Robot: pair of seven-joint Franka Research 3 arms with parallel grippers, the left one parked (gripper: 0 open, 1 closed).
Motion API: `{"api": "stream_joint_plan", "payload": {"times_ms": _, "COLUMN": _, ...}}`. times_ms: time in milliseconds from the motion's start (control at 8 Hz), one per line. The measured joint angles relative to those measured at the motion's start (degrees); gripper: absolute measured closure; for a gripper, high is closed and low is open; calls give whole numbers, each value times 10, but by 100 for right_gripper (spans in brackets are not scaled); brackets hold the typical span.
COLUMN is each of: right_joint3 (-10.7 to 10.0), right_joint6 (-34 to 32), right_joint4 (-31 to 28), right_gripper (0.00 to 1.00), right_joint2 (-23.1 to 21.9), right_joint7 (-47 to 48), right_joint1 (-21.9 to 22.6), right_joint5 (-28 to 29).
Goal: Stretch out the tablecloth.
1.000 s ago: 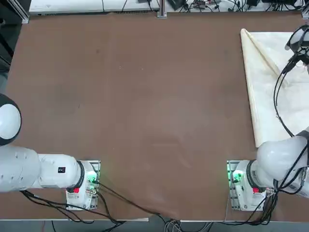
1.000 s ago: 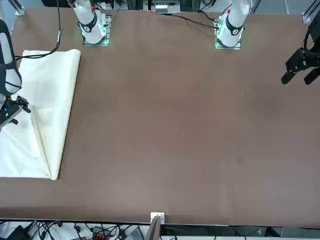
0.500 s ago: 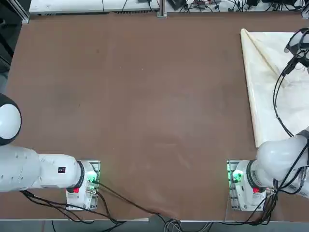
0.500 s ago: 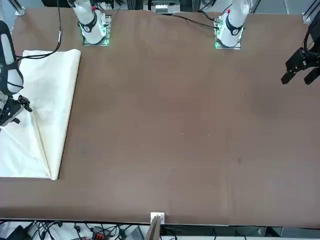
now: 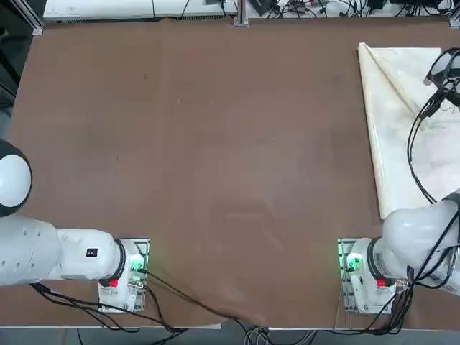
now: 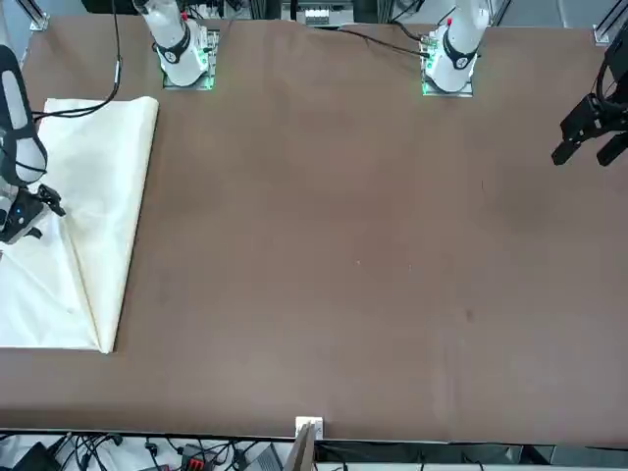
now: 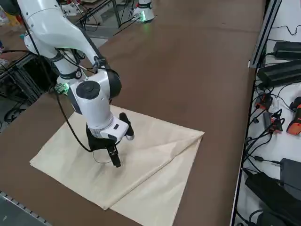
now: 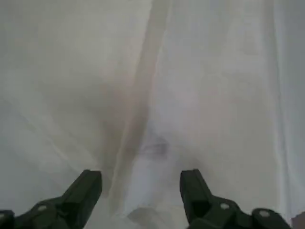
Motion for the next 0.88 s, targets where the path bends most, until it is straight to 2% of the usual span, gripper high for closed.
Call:
{"api": "stream_joint_plan", "payload": {"times_ms": 250, "right_joint3": 1, "right_joint6": 0, "right_joint4": -6, "right_gripper": 0, "right_joint2": 3, "right_joint7": -2, "right_joint1": -5, "right_joint5": 5}}
{"api": "stream_joint_plan", "payload": {"times_ms": 625, "right_joint3": 13, "right_joint6": 0, "right_joint4": -13, "right_gripper": 8, "right_joint2": 7, "right_joint7": -12, "right_joint1": -20, "right_joint5": 13}}
{"api": "stream_joint_plan", "payload": {"times_ms": 750, "right_joint3": 21, "right_joint6": 0, "right_joint4": -14, "right_gripper": 15, "right_joint2": 8, "right_joint7": -13, "right_joint1": -28, "right_joint5": 13}}
{"api": "stream_joint_plan", "payload": {"times_ms": 875, "right_joint3": 26, "right_joint6": 1, "right_joint4": -14, "right_gripper": 35, "right_joint2": 9, "right_joint7": -15, "right_joint1": -34, "right_joint5": 13}}
